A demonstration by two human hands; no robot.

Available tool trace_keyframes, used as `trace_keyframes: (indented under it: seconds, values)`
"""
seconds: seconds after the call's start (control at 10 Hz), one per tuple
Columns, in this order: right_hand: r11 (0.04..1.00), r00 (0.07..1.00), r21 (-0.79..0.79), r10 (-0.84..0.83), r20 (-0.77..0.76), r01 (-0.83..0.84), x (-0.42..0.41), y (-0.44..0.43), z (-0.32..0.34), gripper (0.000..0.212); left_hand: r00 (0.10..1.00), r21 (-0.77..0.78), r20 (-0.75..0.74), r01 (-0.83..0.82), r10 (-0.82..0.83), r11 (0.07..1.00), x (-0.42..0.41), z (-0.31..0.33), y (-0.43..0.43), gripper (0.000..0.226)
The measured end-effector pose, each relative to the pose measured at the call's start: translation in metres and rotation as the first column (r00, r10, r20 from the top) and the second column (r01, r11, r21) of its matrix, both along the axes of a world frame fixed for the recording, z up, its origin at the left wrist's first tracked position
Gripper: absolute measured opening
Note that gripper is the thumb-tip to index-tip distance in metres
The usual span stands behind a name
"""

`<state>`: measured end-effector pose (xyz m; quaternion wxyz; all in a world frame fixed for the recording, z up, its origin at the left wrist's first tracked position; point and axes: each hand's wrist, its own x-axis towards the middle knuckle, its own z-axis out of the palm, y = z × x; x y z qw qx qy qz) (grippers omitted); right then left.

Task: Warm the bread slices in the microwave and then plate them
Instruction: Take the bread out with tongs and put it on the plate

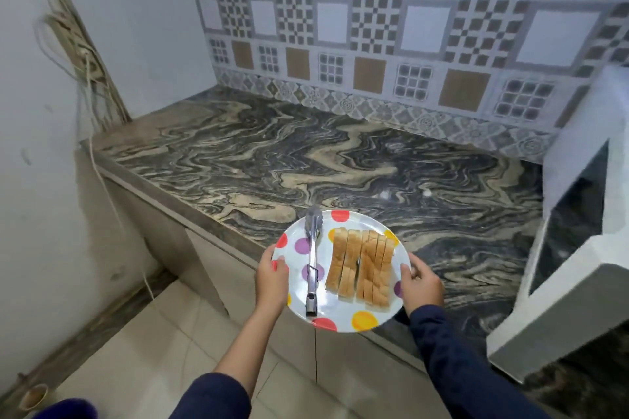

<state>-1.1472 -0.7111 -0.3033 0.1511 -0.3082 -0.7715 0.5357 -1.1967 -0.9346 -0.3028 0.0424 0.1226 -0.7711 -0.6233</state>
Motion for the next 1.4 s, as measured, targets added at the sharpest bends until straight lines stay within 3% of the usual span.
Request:
trace_keyframes:
  seconds: [0.3,0.4,0.7,0.9,1.2,1.4]
  values:
    - [0.948,0.944,0.028,-0.317,0.091,0.316,-0.044,0.044,-0.017,0.029,0.945,-0.059,0.03,0.327,-0.326,0.943,-0.1,-0.011,0.065,0.033]
    - [0.932,0.92,0.093,-0.362,0.15,0.351,-0.047,0.055,-0.021,0.021,0.903,-0.157,0.047,0.43,-0.428,0.889,-0.122,-0.016,0.079,0.03]
    - [0.9,0.861,0.292,-0.409,0.302,0.324,-0.051,0.072,-0.027,0.028,0.786,-0.363,0.12,0.603,-0.606,0.71,-0.16,-0.026,0.105,0.023]
    - [0.901,0.835,0.352,-0.389,0.39,0.255,-0.054,0.07,-0.021,0.028,0.775,-0.36,0.06,0.604,-0.629,0.711,-0.162,-0.022,0.11,0.03]
    - [0.908,0.83,0.387,-0.337,0.443,0.162,-0.05,0.07,-0.019,0.046,0.762,-0.37,-0.009,0.599,-0.648,0.71,-0.156,-0.026,0.107,0.03]
    - [0.914,0.783,0.392,-0.318,0.535,0.103,-0.044,0.051,-0.008,0.056,0.743,-0.283,-0.015,0.639,-0.67,0.715,-0.149,-0.02,0.097,0.025]
